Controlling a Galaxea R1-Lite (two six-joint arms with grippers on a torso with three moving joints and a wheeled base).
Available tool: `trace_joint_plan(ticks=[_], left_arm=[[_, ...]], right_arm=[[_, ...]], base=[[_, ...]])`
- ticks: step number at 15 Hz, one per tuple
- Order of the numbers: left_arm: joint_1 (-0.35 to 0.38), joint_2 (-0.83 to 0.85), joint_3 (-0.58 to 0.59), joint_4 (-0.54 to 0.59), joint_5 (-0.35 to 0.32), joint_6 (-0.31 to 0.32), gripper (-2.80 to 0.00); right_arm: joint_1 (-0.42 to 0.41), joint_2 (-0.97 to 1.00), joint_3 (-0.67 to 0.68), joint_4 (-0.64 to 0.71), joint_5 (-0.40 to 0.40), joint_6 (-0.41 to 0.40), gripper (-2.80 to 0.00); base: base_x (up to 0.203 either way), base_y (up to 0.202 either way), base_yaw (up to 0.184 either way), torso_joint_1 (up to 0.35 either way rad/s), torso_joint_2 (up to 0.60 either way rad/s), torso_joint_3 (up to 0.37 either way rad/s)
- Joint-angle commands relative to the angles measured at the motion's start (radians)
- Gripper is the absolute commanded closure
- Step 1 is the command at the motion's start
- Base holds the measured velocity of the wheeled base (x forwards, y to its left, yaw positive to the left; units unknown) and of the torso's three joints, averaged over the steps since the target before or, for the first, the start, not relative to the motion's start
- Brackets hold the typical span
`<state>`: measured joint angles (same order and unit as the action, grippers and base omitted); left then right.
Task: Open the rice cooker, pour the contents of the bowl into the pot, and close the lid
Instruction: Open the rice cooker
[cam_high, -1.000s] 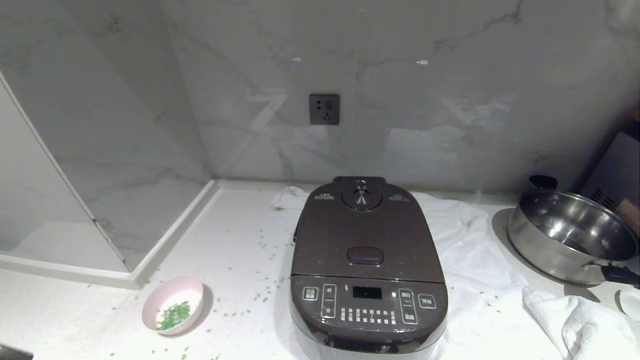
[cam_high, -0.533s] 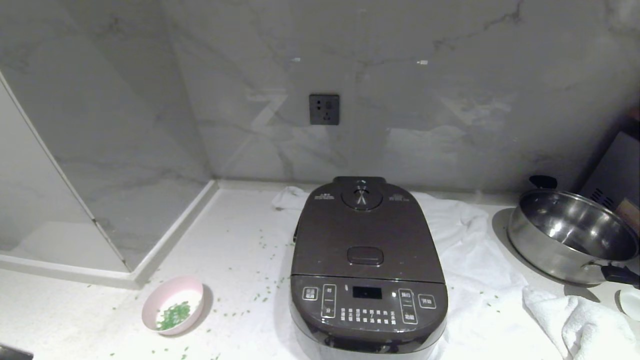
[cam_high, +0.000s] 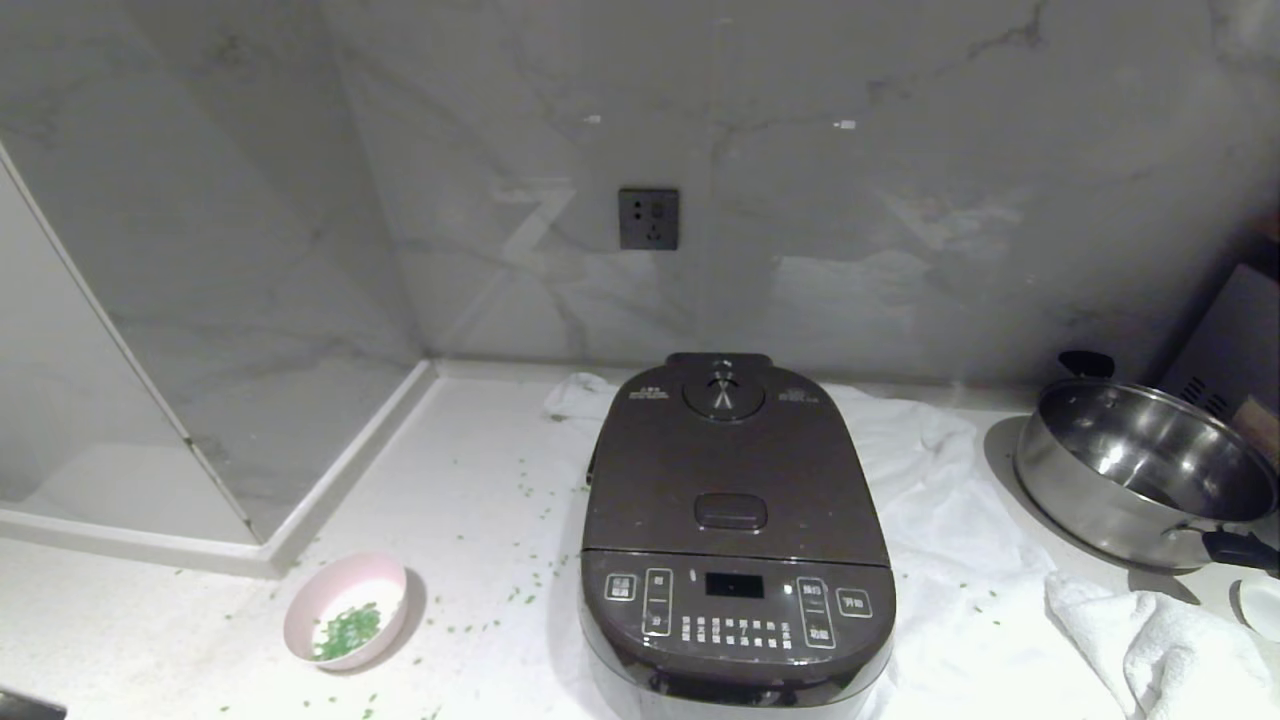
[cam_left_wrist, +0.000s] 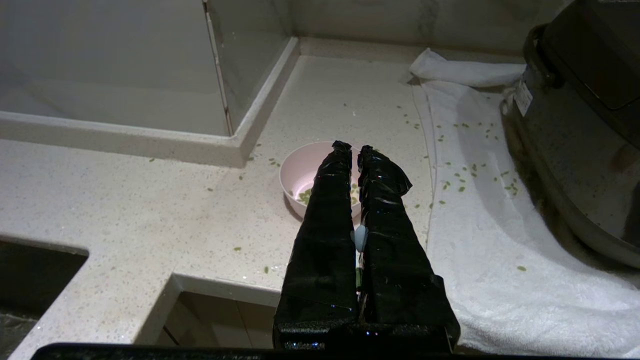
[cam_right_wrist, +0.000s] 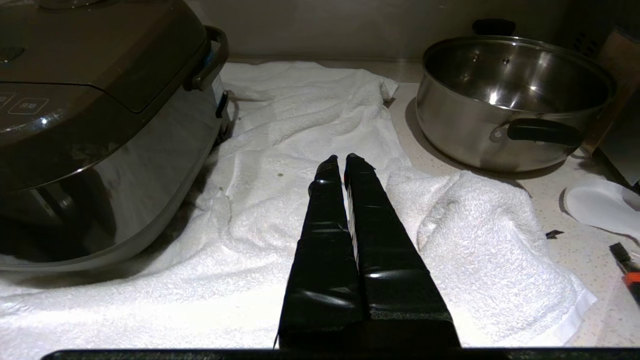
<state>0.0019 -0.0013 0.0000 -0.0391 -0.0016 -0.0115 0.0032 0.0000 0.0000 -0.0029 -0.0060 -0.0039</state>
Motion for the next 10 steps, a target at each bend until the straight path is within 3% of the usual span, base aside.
trace_joint_plan(ticks=[1, 5, 10], left_arm=[[-0.002, 0.000, 0.014, -0.001, 0.000, -0.001, 0.00], [0.000, 0.000, 0.014, -0.001, 0.000, -0.001, 0.00], [-0.002, 0.000, 0.014, -0.001, 0.000, -0.001, 0.00]], right_arm=[[-0.001, 0.009, -0.053, 0.007, 0.001, -0.013, 0.00], [0.002, 0.227, -0.266, 0.048, 0.067, 0.026, 0.00], [0.006, 0.671, -0.525, 0.052, 0.301, 0.071, 0.00]], base=[[0.000, 0.000, 0.000, 0.000, 0.00, 0.000], [0.000, 0.000, 0.000, 0.000, 0.00, 0.000], [0.000, 0.000, 0.000, 0.000, 0.00, 0.000]])
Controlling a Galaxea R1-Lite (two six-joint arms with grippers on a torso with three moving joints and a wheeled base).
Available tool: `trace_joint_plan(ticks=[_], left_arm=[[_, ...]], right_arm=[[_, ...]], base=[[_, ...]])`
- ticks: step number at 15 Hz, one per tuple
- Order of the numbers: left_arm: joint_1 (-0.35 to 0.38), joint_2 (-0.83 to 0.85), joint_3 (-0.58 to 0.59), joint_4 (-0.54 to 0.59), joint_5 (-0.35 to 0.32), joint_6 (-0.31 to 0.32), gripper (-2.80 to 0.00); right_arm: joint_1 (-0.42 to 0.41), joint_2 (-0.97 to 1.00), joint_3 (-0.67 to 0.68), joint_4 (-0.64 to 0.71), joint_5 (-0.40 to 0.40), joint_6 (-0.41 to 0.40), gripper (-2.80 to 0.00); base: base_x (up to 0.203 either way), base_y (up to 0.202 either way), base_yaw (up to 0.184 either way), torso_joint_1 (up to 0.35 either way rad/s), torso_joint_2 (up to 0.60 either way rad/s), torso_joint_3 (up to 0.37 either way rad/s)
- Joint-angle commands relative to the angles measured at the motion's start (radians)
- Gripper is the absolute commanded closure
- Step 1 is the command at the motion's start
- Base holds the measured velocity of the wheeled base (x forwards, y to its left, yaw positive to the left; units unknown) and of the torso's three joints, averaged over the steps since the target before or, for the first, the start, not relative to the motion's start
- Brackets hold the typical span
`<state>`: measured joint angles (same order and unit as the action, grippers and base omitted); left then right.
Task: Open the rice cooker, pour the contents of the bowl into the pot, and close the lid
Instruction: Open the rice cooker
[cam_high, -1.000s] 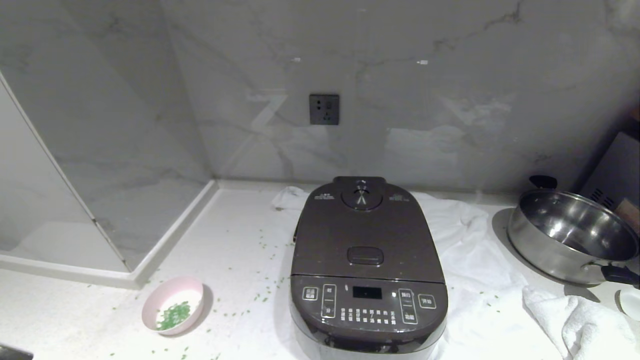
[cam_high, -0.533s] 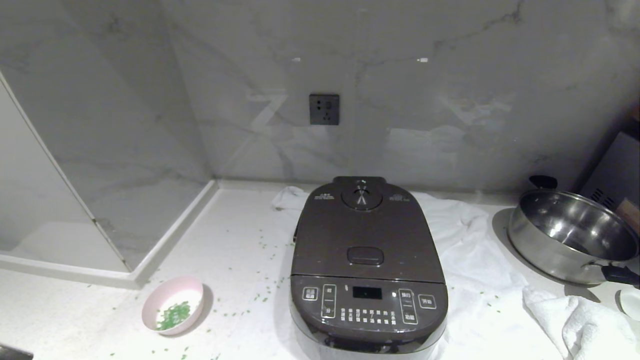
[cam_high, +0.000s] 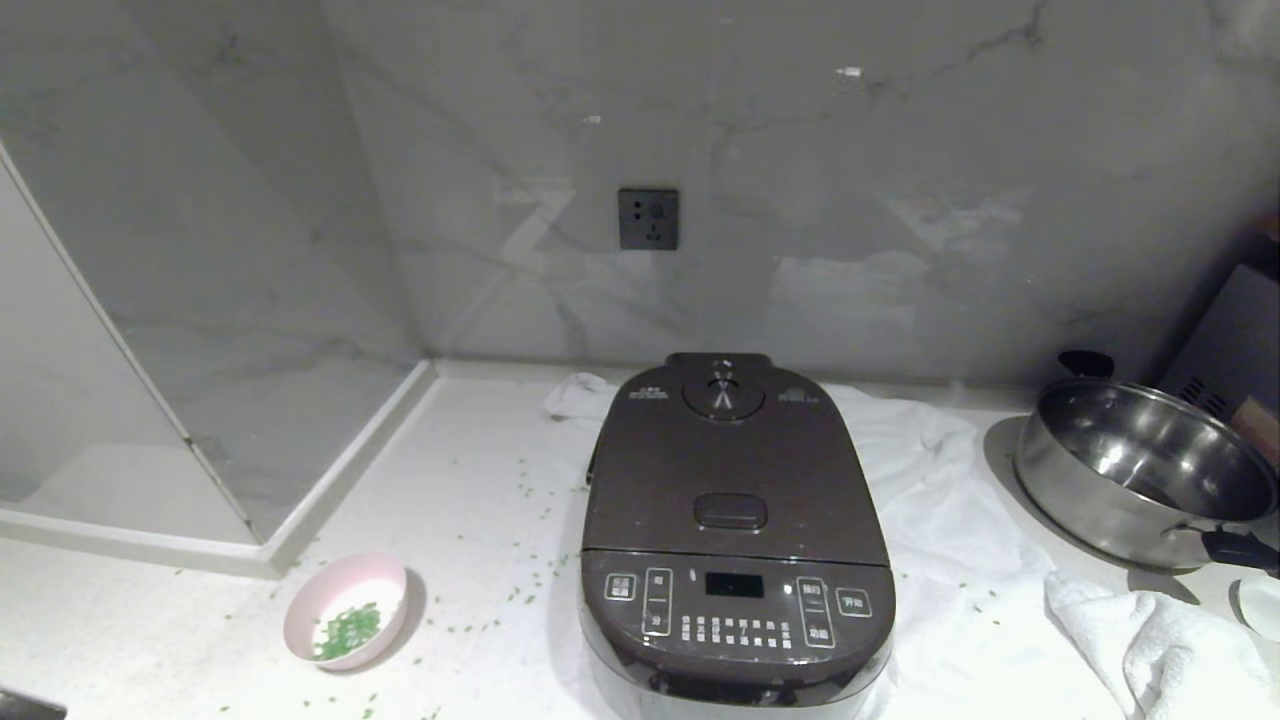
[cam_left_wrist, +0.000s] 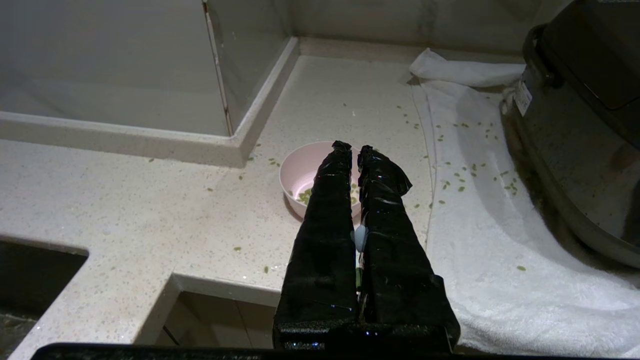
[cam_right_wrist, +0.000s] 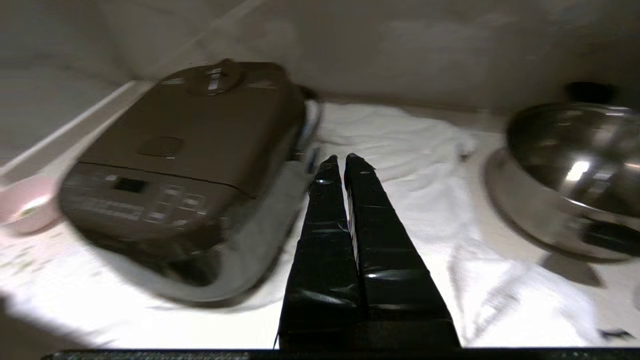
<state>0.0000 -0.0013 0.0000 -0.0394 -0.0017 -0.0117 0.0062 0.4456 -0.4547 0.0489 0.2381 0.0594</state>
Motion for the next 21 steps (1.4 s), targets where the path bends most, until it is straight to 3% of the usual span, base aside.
trace_joint_plan(ticks=[1, 4, 6, 8, 10, 12, 15, 21], left_arm=[[0.001, 0.000, 0.014, -0.001, 0.000, -0.001, 0.00], [0.001, 0.000, 0.014, 0.001, 0.000, -0.001, 0.00], [0.000, 0.000, 0.014, 0.001, 0.000, -0.001, 0.00], [0.000, 0.000, 0.014, 0.001, 0.000, -0.001, 0.00], [0.000, 0.000, 0.014, 0.001, 0.000, -0.001, 0.00], [0.000, 0.000, 0.014, 0.001, 0.000, -0.001, 0.00], [0.002, 0.000, 0.014, 0.001, 0.000, -0.001, 0.00], [0.001, 0.000, 0.014, 0.001, 0.000, -0.001, 0.00]], right_arm=[[0.012, 0.335, -0.128, 0.000, 0.108, 0.032, 0.00], [0.079, 0.654, -0.284, -0.004, 0.178, 0.098, 0.00], [0.144, 0.827, -0.398, -0.008, 0.179, 0.123, 0.00], [0.289, 0.939, -0.499, -0.005, 0.084, 0.137, 0.00], [0.444, 1.029, -0.556, -0.003, -0.125, 0.142, 0.00], [0.569, 1.089, -0.588, 0.002, -0.250, 0.144, 0.00], [0.675, 1.172, -0.598, 0.045, -0.400, 0.146, 0.00], [0.795, 1.222, -0.606, 0.053, -0.421, 0.200, 0.00]], base=[[0.000, 0.000, 0.000, 0.000, 0.00, 0.000], [0.000, 0.000, 0.000, 0.000, 0.00, 0.000], [0.000, 0.000, 0.000, 0.000, 0.00, 0.000], [0.000, 0.000, 0.000, 0.000, 0.00, 0.000], [0.000, 0.000, 0.000, 0.000, 0.00, 0.000], [0.000, 0.000, 0.000, 0.000, 0.00, 0.000], [0.000, 0.000, 0.000, 0.000, 0.00, 0.000], [0.000, 0.000, 0.000, 0.000, 0.00, 0.000]])
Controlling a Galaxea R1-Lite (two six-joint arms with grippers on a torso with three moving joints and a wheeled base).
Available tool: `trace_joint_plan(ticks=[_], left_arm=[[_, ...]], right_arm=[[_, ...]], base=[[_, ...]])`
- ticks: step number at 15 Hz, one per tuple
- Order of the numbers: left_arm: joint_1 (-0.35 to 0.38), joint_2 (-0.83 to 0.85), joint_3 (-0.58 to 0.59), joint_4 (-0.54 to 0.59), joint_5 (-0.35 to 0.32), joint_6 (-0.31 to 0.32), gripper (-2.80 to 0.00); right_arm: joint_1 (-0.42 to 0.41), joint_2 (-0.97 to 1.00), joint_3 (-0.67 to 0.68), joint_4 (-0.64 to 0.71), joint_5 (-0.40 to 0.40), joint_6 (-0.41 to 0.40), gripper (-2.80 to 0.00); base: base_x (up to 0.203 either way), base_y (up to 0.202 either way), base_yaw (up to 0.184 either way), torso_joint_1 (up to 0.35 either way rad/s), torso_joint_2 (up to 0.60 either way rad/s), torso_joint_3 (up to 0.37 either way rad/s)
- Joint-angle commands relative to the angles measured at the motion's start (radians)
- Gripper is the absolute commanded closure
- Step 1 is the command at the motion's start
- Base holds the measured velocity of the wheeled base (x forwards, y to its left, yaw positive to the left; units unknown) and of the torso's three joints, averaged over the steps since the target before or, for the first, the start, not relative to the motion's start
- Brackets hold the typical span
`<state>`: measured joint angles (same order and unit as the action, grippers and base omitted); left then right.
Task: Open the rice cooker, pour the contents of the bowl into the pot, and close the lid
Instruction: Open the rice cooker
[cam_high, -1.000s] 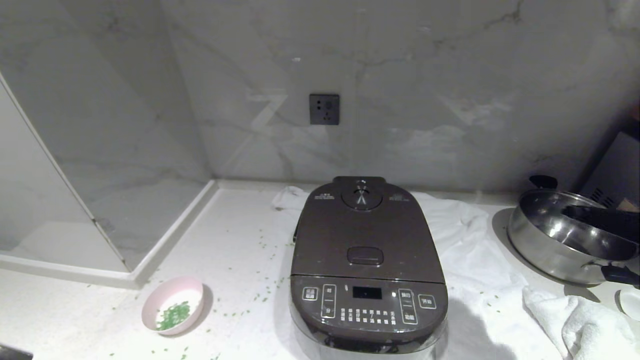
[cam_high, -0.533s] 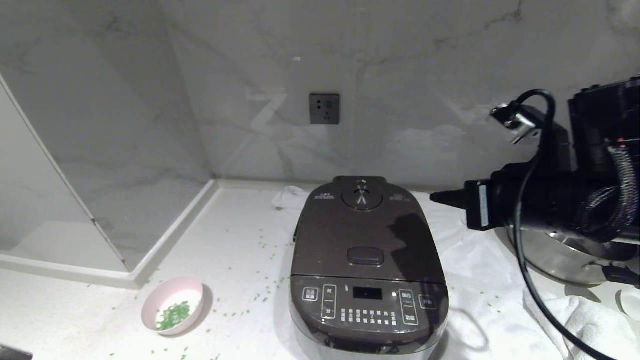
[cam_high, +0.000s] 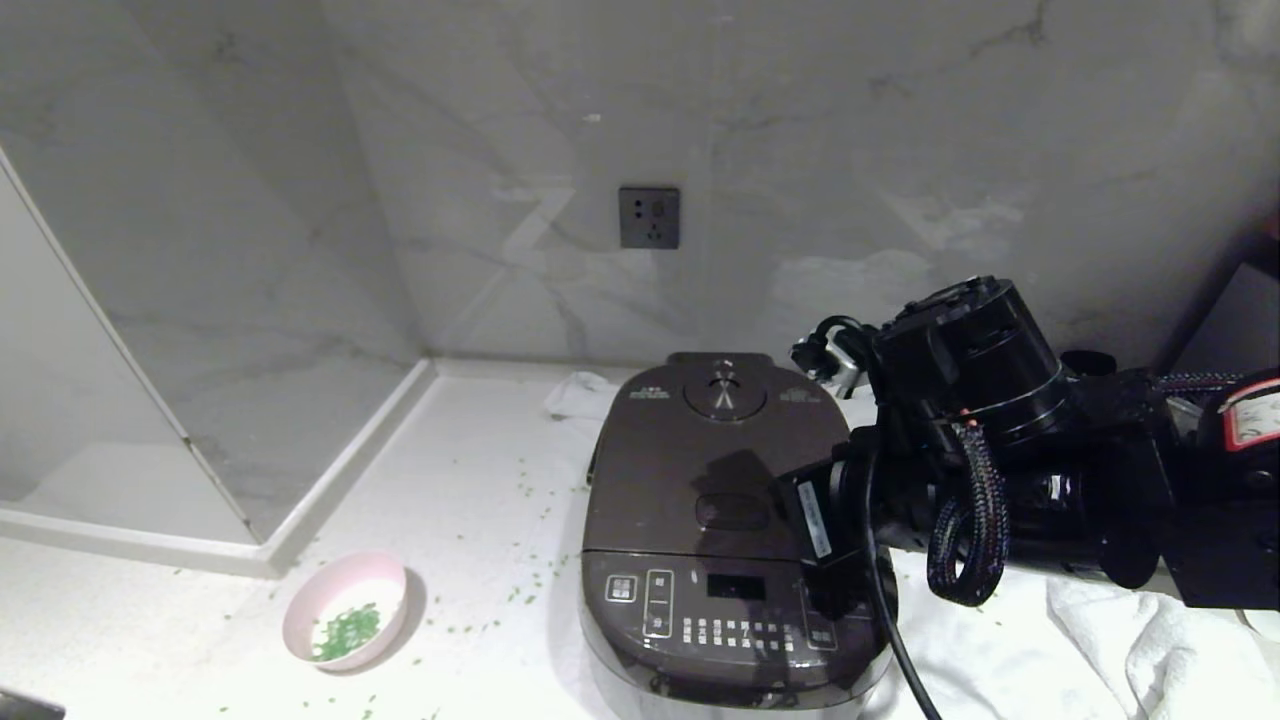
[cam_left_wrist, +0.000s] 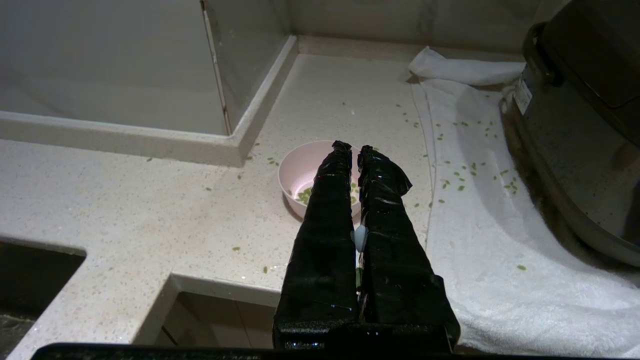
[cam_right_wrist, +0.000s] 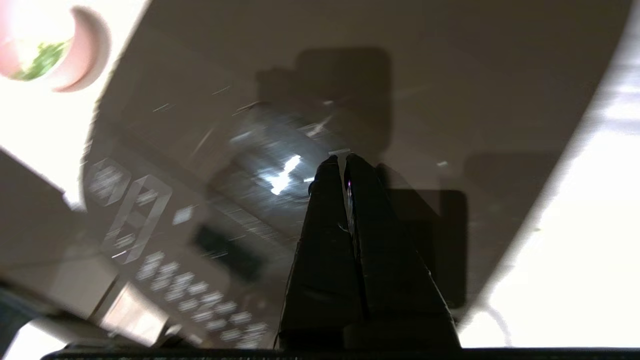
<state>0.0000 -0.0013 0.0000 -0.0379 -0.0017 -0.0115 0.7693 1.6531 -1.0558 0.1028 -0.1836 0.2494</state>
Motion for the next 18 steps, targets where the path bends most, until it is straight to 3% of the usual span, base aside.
trace_joint_plan(ticks=[1, 18], left_arm=[[0.000, 0.000, 0.014, 0.000, 0.000, -0.001, 0.00], [0.002, 0.000, 0.014, 0.001, 0.000, -0.001, 0.00]], right_arm=[[0.045, 0.019, -0.016, -0.001, 0.001, 0.013, 0.00], [0.045, 0.205, -0.112, -0.100, 0.002, 0.014, 0.00]], base=[[0.000, 0.000, 0.000, 0.000, 0.00, 0.000], [0.000, 0.000, 0.000, 0.000, 0.00, 0.000]])
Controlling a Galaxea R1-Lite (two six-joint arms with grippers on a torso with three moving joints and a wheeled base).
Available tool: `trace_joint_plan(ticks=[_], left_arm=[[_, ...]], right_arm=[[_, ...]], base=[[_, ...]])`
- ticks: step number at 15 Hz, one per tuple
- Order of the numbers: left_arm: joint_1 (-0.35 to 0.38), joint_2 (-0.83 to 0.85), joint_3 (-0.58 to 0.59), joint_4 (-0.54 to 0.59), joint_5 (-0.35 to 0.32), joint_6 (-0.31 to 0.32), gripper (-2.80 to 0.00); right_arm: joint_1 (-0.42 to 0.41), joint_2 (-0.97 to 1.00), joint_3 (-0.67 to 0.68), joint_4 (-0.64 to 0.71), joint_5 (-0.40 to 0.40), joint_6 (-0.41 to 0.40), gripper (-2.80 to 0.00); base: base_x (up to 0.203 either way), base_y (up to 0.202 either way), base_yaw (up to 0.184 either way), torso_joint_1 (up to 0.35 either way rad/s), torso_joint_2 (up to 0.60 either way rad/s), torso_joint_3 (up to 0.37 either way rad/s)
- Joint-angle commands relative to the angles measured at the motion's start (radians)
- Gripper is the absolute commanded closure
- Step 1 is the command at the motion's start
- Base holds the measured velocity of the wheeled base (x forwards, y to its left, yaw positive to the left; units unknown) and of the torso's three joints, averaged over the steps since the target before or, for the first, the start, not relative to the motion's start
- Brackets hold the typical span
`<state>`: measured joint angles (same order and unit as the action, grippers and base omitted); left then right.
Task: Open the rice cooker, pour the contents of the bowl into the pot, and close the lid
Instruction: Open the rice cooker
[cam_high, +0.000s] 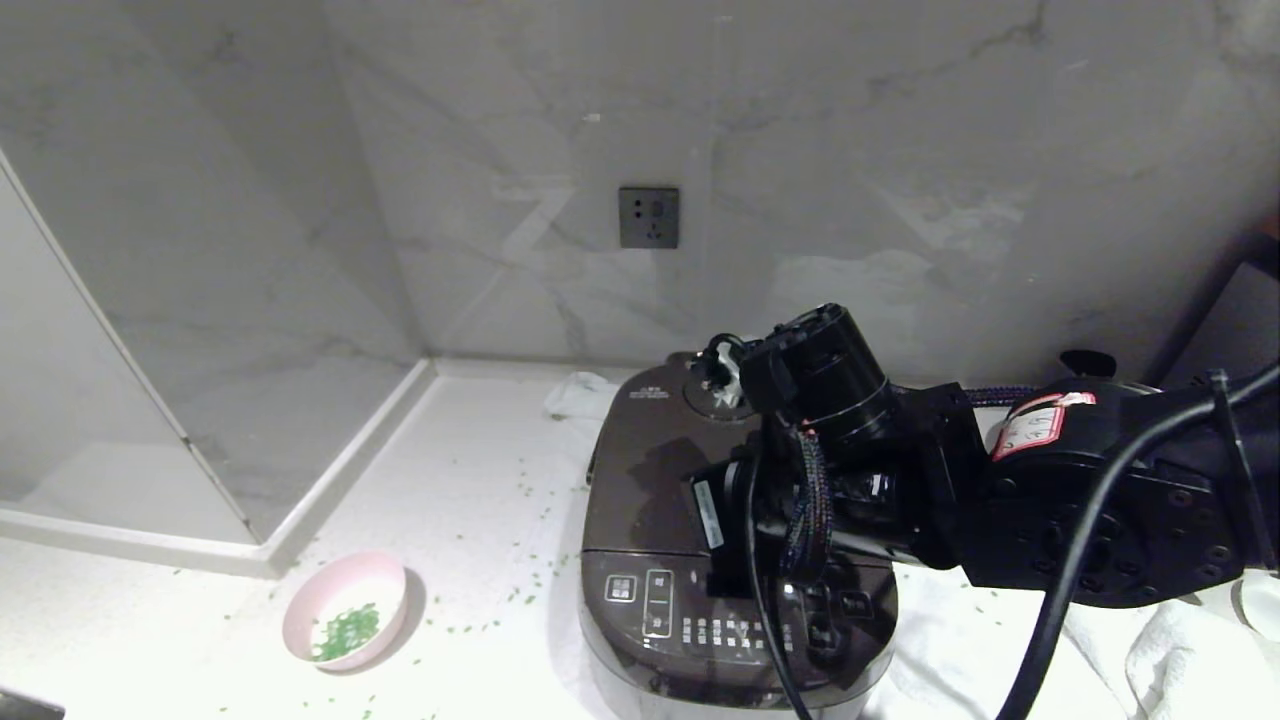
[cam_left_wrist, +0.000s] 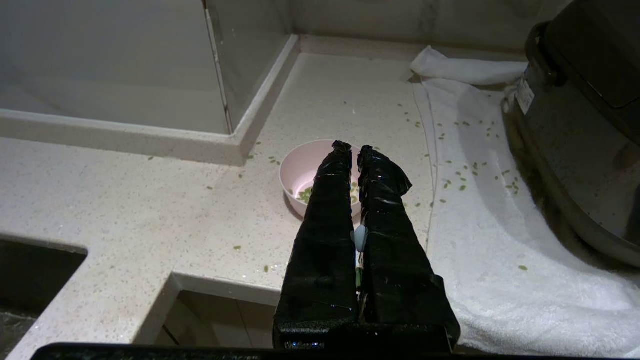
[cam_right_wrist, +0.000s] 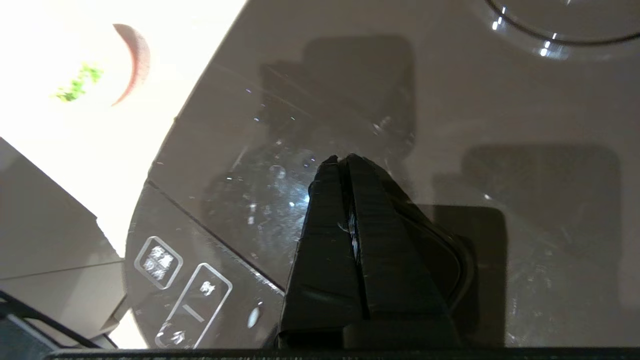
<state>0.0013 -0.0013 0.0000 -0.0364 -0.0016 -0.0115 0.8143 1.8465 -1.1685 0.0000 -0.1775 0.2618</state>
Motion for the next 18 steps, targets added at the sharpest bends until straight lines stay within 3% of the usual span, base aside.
trace_joint_plan(ticks=[1, 6, 13, 18], left_arm=[[0.000, 0.000, 0.014, 0.000, 0.000, -0.001, 0.00], [0.000, 0.000, 0.014, 0.000, 0.000, -0.001, 0.00], [-0.001, 0.000, 0.014, 0.000, 0.000, -0.001, 0.00], [-0.001, 0.000, 0.014, 0.000, 0.000, -0.001, 0.00]], right_arm=[[0.000, 0.016, 0.003, 0.006, -0.011, 0.002, 0.00], [0.009, -0.012, 0.006, 0.056, -0.065, 0.005, 0.00], [0.023, -0.059, 0.034, 0.098, -0.054, 0.080, 0.00], [0.046, -0.048, 0.057, 0.098, -0.042, 0.085, 0.00]], base=[[0.000, 0.000, 0.000, 0.000, 0.00, 0.000], [0.000, 0.000, 0.000, 0.000, 0.00, 0.000], [0.000, 0.000, 0.000, 0.000, 0.00, 0.000], [0.000, 0.000, 0.000, 0.000, 0.00, 0.000]])
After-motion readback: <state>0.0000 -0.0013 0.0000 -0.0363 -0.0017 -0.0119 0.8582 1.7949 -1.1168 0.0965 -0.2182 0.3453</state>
